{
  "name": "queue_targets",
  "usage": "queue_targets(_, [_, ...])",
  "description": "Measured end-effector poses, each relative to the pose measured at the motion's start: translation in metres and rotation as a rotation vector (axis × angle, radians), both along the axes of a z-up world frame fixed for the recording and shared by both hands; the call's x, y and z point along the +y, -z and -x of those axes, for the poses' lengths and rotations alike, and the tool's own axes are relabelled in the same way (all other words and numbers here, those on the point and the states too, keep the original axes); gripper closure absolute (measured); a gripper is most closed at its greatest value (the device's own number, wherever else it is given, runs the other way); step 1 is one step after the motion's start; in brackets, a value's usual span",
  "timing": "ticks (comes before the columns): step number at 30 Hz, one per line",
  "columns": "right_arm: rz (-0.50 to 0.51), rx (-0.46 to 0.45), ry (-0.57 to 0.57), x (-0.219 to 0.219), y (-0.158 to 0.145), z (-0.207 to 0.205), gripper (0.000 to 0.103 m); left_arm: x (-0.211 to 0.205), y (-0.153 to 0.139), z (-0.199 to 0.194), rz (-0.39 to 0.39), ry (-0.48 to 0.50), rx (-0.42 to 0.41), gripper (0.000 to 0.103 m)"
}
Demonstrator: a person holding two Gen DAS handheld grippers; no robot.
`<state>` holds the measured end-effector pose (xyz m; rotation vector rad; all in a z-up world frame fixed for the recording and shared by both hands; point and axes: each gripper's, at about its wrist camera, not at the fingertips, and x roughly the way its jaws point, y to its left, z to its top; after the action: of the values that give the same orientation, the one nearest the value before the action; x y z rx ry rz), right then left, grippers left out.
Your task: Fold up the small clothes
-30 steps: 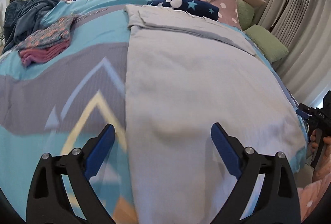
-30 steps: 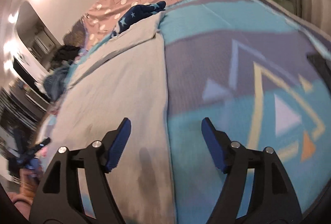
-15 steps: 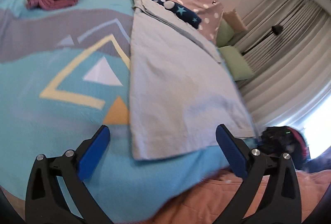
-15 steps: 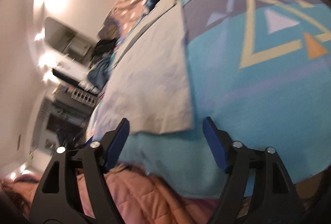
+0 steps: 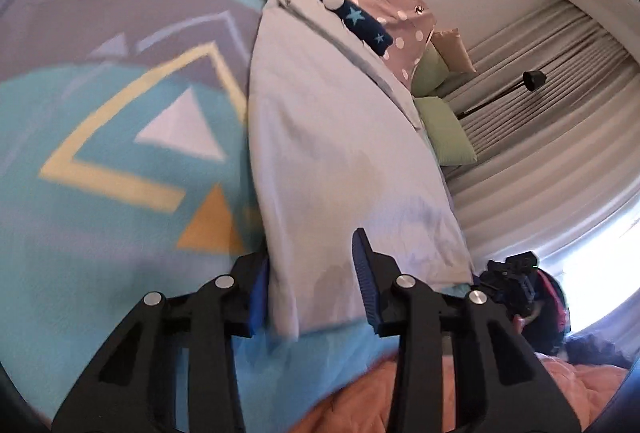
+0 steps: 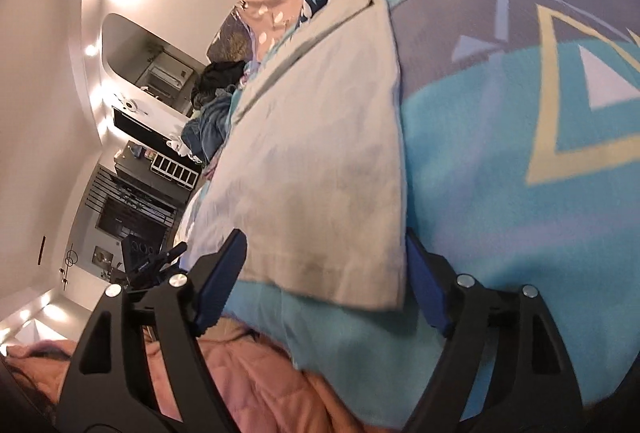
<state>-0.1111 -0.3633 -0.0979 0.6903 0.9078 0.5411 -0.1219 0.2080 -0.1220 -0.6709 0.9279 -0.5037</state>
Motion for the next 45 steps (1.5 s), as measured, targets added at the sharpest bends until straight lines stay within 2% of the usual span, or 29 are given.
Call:
queue_targets(4, [-0.038,0.004,0.017,-0.003,0.006,-0.005,0.027,-0.005,0.000,0.004,-0.029,0.061,-0.005,0.061])
queue_targets(6, [-0.043,0.005,0.023,0.000,0.007,-0.014,0.034,-0.008,0.003,-0.008,0.011,0.068,-0.002,0.061])
queue_targets(7, [-0.028,0.007,0.018,0.002,0.006,-0.016,0.054,-0.009,0.005,-0.013,0.030,0.067,0.001,0.068])
queue_targets(8, [-0.007,0.014,0.009,0.006,0.005,-0.021,0.092,-0.011,0.006,-0.017,0.035,0.066,0.008,0.078])
queue_targets(9, [-0.004,0.049,0.004,0.009,0.009,-0.025,0.098,-0.016,0.006,-0.021,0.030,0.066,0.026,0.101])
queue_targets(10, [-0.010,0.090,0.026,0.007,0.013,-0.027,0.098,-0.019,0.006,-0.021,0.025,0.059,0.037,0.101])
queue_targets(11, [-0.044,0.084,0.051,0.003,0.012,-0.024,0.099,-0.022,0.002,-0.018,0.010,0.047,0.026,0.101])
queue_targets(13, [-0.106,0.010,0.089,-0.010,-0.002,-0.011,0.099,-0.020,-0.017,-0.008,0.009,0.022,-0.042,0.101])
queue_targets(15, [-0.203,-0.078,0.113,-0.026,-0.024,0.001,0.099,-0.012,-0.039,-0.001,0.058,0.000,-0.114,0.101])
queue_targets(21, [-0.238,-0.215,0.098,-0.030,-0.070,0.016,0.099,-0.009,-0.097,0.017,0.059,-0.015,-0.277,0.101])
queue_targets(23, [-0.228,-0.241,0.108,-0.032,-0.080,0.026,0.099,-0.011,-0.106,0.025,0.068,-0.002,-0.303,0.101])
queue_targets(29, [-0.185,-0.305,0.136,-0.031,-0.116,0.062,0.099,-0.015,-0.143,0.062,0.008,-0.009,-0.347,0.102])
queue_targets(32, [-0.114,-0.426,0.133,-0.021,-0.157,0.089,0.099,-0.021,-0.177,0.082,-0.019,-0.020,-0.421,0.101])
queue_targets(35, [-0.018,-0.508,0.143,-0.018,-0.183,0.099,0.099,-0.026,-0.200,0.090,-0.079,-0.025,-0.485,0.101])
queue_targets(36, [0.018,-0.515,0.151,-0.016,-0.186,0.098,0.099,-0.028,-0.204,0.087,-0.097,-0.024,-0.497,0.101])
queue_targets(38, [0.021,-0.500,0.162,-0.020,-0.180,0.089,0.099,-0.028,-0.198,0.077,-0.091,-0.024,-0.495,0.101])
queue_targets(42, [-0.039,-0.411,0.182,-0.029,-0.150,0.060,0.099,-0.024,-0.171,0.043,-0.045,-0.042,-0.405,0.101])
queue_targets(45, [-0.078,-0.374,0.183,-0.030,-0.137,0.042,0.098,-0.024,-0.158,0.020,-0.054,-0.043,-0.347,0.101])
